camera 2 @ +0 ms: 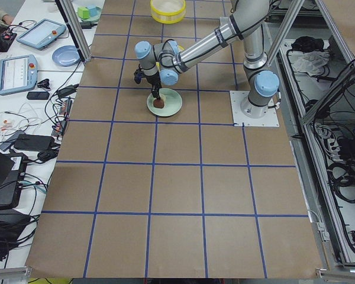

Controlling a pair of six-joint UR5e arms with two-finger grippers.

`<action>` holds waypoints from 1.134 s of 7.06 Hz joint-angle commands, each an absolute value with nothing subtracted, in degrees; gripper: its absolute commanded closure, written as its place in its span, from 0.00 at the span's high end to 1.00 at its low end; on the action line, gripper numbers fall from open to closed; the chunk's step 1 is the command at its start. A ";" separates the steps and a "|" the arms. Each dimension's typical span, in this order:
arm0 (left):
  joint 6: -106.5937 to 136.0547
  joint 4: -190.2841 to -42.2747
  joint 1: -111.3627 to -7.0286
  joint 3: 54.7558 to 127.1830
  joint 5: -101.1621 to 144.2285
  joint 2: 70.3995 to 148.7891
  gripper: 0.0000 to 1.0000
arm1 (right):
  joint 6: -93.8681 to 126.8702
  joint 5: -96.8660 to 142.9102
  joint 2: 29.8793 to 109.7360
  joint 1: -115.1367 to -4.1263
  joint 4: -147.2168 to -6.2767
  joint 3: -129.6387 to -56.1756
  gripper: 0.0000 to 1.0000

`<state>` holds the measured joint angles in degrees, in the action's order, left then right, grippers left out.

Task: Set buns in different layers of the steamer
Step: 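Grasp white bun with left gripper while right gripper lifts top tier aside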

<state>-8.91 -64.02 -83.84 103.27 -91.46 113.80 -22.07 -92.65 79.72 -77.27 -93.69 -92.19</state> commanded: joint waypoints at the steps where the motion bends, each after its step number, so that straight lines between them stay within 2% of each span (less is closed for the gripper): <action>1: -9.66 -63.98 -83.85 103.27 -91.76 113.91 0.35 | -22.15 -92.64 79.72 -77.26 -93.69 -92.20 0.06; 2: -9.84 -63.98 -83.85 103.18 -91.84 113.82 0.15 | -22.15 -92.64 79.72 -77.26 -93.69 -92.20 0.06; 4: -10.80 -63.90 -83.85 103.10 -91.93 113.56 0.00 | -22.15 -92.64 79.72 -77.26 -93.69 -92.46 0.06; 5: -11.42 -63.81 -84.11 103.01 -91.93 112.60 0.00 | -22.06 -92.55 79.72 -77.26 -93.69 -92.46 0.06; 8: -11.70 -69.75 -86.64 96.61 -92.03 106.38 0.00 | -21.97 -92.46 79.72 -77.26 -93.69 -92.64 0.06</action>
<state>-12.22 -66.39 -85.18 99.15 -92.49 109.50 -22.04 -92.50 79.72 -77.26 -93.69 -92.59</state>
